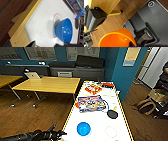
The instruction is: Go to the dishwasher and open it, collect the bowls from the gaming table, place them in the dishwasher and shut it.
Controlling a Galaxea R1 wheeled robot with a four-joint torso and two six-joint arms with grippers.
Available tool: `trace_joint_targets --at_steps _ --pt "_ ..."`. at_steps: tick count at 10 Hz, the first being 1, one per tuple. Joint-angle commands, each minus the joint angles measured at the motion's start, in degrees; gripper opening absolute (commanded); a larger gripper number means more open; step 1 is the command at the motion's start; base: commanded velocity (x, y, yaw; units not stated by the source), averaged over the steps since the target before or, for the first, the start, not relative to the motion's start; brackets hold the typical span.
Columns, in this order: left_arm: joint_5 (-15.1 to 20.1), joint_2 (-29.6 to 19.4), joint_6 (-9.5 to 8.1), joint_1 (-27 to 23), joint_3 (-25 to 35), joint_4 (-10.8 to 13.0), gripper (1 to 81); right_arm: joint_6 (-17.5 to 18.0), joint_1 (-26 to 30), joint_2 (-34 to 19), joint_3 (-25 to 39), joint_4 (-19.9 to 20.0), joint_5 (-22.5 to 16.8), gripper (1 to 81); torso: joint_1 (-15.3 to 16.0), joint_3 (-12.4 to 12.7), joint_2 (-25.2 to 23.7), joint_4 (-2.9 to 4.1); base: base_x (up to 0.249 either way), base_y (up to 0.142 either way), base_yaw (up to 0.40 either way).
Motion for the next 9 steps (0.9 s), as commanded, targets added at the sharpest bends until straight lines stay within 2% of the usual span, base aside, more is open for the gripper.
trace_joint_targets --at_steps 1,3,6,9 --pt "2.6 -0.7 -3.29 -9.4 -2.2 -1.6 81.1 -0.1 2.2 -1.9 1.3 -1.4 -3.2 1.0 0.0 0.0 0.0 0.0 0.0 0.0 0.0" --pt "4.8 1.8 -3.21 -11.6 -4.8 -1.5 81.1 -0.1 2.5 -1.6 1.1 -1.4 -3.2 1.0 0.0 0.0 0.0 0.0 0.0 0.0 0.0" --pt "4.9 6.5 -3.21 -12.0 -10.1 -0.8 81.1 -0.1 2.4 -0.9 0.4 -1.4 -3.2 1.0 0.0 0.0 0.0 0.0 0.0 0.0 0.0" --pt "6.0 9.8 -3.03 -11.7 -11.1 -0.2 81.1 -0.1 2.5 -0.6 -0.2 -1.5 -3.2 1.0 0.0 0.0 0.0 0.0 0.0 0.0 0.0"
